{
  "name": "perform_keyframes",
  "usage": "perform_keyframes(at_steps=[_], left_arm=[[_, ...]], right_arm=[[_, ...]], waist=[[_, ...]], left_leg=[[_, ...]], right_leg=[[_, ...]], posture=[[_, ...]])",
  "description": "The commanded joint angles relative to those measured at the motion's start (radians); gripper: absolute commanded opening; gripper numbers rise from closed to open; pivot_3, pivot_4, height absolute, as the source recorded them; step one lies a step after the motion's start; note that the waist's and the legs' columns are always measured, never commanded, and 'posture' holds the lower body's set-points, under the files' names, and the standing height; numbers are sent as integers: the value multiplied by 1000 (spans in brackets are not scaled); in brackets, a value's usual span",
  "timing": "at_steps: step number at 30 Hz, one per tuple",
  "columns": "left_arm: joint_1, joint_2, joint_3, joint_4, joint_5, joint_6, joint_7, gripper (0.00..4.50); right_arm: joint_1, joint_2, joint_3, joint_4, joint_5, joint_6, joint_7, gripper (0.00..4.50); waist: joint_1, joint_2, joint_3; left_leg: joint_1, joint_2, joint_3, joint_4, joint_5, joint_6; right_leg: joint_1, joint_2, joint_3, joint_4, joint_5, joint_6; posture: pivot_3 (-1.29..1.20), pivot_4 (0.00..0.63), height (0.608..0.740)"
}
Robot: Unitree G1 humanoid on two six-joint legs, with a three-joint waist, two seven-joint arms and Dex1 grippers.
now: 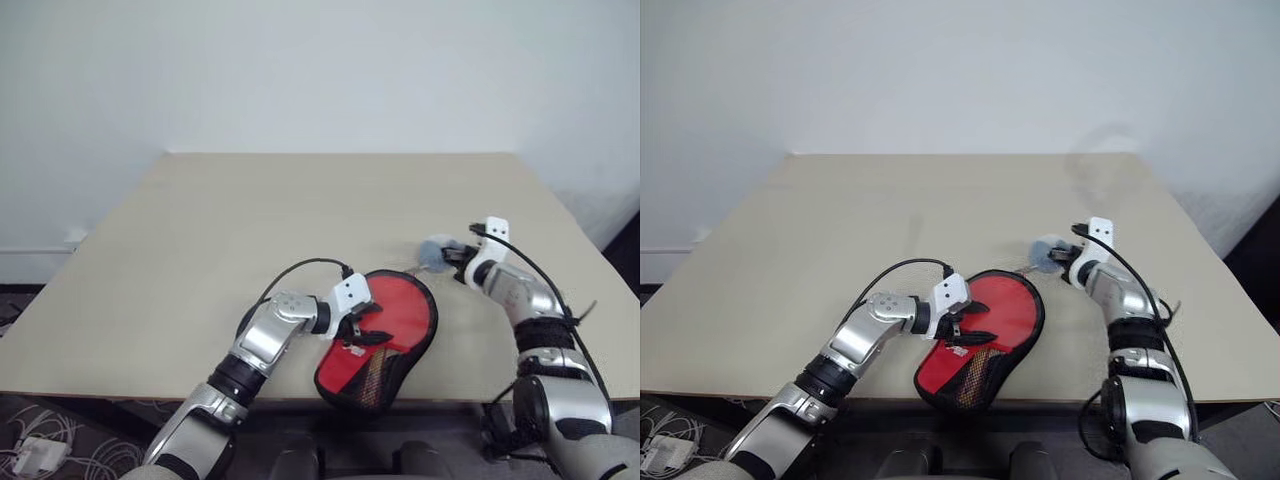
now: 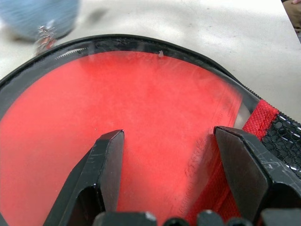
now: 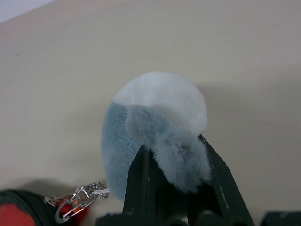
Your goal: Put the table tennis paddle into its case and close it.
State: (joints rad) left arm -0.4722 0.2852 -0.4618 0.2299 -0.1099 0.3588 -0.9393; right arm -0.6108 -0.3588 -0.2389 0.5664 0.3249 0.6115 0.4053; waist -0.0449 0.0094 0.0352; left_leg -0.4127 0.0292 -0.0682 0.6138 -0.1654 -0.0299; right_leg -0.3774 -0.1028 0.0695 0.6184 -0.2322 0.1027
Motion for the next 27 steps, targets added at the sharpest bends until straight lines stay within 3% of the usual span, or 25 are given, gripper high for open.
perform_keyframes(at_steps=[1, 12, 17, 27], left_arm=[[39, 23, -38, 53, 56, 54, 5, 3223], [26, 25, -46, 70, 61, 42, -7, 3223], [25, 20, -48, 74, 60, 44, -10, 3223], [28, 13, -49, 77, 61, 48, -6, 3223]], right_arm=[[96, -126, -65, -203, 42, 121, 25, 15], [421, -349, -110, -637, 248, 401, 221, 14], [637, -454, -70, -839, 303, 342, 414, 13], [741, -531, -30, -994, 408, 317, 603, 11]], waist=[[3, 0, 0], [9, 0, 0], [13, -3, 2], [9, -5, 3]], left_leg=[[0, 0, 0, 0, 0, 0], [-2, -1, -1, 0, -1, 0], [-2, -1, 0, 1, -3, 0], [-2, -1, 0, 2, -4, 0]], right_leg=[[0, 0, 0, -1, 0, 0], [5, -1, 0, -11, 0, 0], [4, -1, 0, -12, -1, 1], [4, -3, -1, -15, -1, 1]], posture=[[0, 0, 740], [0, 0, 740], [0, 0, 740], [0, 0, 740]])
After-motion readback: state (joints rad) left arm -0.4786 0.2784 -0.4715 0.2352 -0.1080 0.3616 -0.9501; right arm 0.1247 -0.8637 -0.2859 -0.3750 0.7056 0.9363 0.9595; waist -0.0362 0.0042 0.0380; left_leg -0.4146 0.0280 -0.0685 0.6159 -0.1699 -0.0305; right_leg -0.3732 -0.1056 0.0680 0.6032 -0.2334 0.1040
